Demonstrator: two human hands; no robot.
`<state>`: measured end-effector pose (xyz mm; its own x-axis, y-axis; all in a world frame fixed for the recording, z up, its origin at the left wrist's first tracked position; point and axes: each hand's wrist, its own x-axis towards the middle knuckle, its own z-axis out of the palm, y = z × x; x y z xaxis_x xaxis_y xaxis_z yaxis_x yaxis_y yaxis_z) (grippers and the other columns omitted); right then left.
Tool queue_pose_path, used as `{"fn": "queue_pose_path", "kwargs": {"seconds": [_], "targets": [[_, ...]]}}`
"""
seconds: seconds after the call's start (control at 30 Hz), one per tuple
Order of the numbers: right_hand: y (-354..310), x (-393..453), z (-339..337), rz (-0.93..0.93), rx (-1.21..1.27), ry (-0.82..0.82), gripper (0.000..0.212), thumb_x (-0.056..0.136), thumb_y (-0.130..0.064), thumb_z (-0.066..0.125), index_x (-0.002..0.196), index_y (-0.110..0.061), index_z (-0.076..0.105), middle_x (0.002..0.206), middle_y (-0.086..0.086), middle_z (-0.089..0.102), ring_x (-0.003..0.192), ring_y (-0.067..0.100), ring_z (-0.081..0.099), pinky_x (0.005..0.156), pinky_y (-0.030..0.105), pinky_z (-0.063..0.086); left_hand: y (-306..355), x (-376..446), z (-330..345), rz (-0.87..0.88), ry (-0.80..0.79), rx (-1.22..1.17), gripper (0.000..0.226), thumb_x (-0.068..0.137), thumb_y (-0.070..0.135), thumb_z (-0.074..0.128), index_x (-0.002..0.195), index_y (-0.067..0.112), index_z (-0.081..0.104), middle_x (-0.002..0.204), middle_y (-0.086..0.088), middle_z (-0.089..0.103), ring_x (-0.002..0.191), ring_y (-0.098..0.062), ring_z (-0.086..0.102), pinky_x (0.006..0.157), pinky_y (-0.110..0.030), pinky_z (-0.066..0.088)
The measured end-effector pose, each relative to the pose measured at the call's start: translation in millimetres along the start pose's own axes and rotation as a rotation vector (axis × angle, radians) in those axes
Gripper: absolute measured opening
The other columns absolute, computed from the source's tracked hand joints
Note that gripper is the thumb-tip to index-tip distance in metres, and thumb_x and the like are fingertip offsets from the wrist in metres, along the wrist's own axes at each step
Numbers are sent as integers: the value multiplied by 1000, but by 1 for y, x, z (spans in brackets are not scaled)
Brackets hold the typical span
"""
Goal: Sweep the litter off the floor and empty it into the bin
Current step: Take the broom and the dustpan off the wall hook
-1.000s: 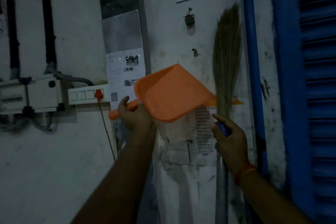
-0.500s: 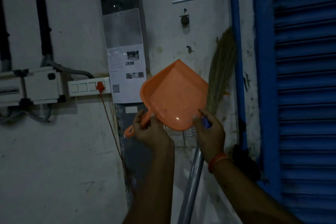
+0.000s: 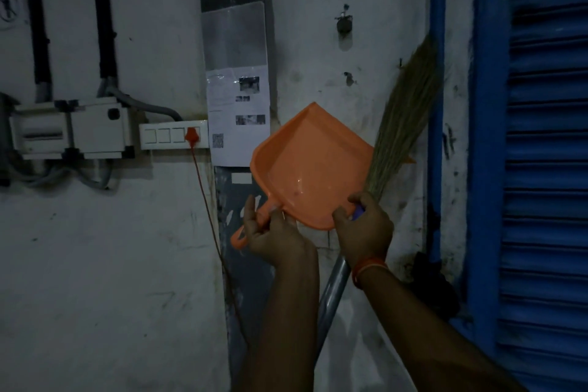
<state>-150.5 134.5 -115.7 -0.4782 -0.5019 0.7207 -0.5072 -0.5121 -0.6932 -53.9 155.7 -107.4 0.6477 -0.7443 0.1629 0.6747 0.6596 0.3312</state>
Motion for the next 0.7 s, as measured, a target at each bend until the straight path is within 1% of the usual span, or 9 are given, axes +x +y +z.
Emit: {"fn": "queue_pose_path", "kwargs": {"seconds": [0.07,0.13,0.23,0.27,0.33,0.4,0.5,0.6,0.7], "targets": [[0,1,0,10,21,4,15,78,-13,69,93,-16,68,81,0,63,76,18,60,66,26,52,5,-2,-9,7,-39,122,50,91,-6,61,135,19,58,119,-2,68,109,-21,68,92,-38,57],[1,3,0,16,33,-1,14,77,-8,67,87,-18,66,78,-1,62,72,17,59,63,26,53,6,-4,-17,-32,-99,181,51,93,0,61,138,23,56,118,0,68,105,-19,69,92,-37,57],[7,6,1,1,56,-21,17,76,-6,67,85,-20,66,79,-1,63,73,18,61,62,24,52,-2,-2,-22,-112,0,50,49,92,-8,58,129,23,64,122,-4,69,112,-23,66,91,-37,57],[9,7,0,-7,60,-22,18,76,-6,67,85,-20,66,80,0,64,73,18,61,63,26,53,-1,-3,-24,-125,22,47,48,92,-9,57,128,21,66,119,-3,70,110,-22,67,88,-34,58],[12,7,0,-24,62,-25,19,75,-4,67,86,-20,67,79,3,65,72,19,60,64,29,55,-2,-5,-30,-131,12,108,45,93,-9,57,128,19,65,107,1,72,93,-15,69,75,-27,58],[15,6,1,-49,66,-25,20,75,-3,67,86,-20,68,78,4,65,70,20,60,63,31,56,-2,-4,-38,-118,-28,164,43,93,-7,58,124,21,66,102,-2,73,85,-13,69,71,-27,56],[18,6,1,-86,67,-22,21,75,-4,66,87,-21,68,78,4,65,72,21,61,64,31,55,0,-2,-49,-115,-86,220,44,91,-6,59,125,22,66,104,-4,76,91,-19,72,76,-34,58],[20,7,1,-106,65,-16,20,76,-4,67,89,-20,69,79,4,65,74,19,60,67,30,54,4,-4,-60,-104,-146,300,43,93,-3,59,126,25,64,104,3,77,93,-16,73,78,-36,59],[23,11,1,-96,71,-3,20,76,-5,67,88,-22,68,78,4,64,72,19,60,65,31,55,8,-2,-76,-64,-188,403,37,92,3,65,118,30,67,110,0,75,98,-18,72,79,-34,60]]}}
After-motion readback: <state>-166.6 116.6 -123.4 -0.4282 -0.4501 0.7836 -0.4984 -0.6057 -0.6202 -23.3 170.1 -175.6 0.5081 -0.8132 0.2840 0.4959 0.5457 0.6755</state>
